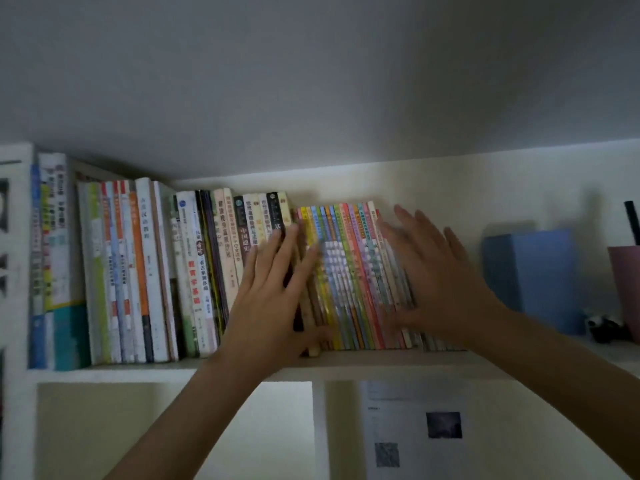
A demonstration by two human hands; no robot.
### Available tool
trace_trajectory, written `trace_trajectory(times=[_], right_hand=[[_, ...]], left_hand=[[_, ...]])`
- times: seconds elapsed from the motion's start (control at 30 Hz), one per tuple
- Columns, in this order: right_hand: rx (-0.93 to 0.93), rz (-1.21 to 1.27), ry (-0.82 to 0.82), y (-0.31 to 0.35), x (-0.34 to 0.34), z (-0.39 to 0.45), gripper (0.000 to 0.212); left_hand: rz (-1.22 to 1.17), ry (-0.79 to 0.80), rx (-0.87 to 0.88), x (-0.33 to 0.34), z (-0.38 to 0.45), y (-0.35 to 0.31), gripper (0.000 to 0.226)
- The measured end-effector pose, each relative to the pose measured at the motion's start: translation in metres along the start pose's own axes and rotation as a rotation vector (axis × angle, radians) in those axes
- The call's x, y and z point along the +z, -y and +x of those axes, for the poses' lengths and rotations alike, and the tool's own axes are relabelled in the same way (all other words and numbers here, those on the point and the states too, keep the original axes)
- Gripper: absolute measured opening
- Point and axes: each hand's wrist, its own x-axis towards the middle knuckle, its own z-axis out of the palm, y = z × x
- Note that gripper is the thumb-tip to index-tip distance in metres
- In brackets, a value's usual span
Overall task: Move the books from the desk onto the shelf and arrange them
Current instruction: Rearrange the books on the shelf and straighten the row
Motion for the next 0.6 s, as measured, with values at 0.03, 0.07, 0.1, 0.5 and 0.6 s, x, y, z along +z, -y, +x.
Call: trace_trajectory(times=[0.03,0.07,0.1,0.5,0.6], right_hand=[[-0.073,-0.074,-0.010,0.010,0.003,0.008,0.137],[-0.126,-0.117,-0.006,0.024,0.005,0.015,0.136],[-0.157,-0.122,0.011,0.037,0.011,0.022,0.134],[-0.095,-0.208,0.237,0.111,0.020,0.073,0.155],[-0.138,-0.216,0.196,0.119,0.022,0.078,0.158]], left_hand=[[0.003,0.020,-0.012,-0.004,-0.007,0.011,0.116],[0.011,0.050,-0.023,-0.007,-0.015,0.021,0.119],[0.022,0.085,-0.039,-0.007,-0.022,0.030,0.122],[-0.112,0.054,-0.134,0.004,-0.051,0.073,0.125],[-0.131,0.010,-0.115,0.004,-0.052,0.076,0.116]])
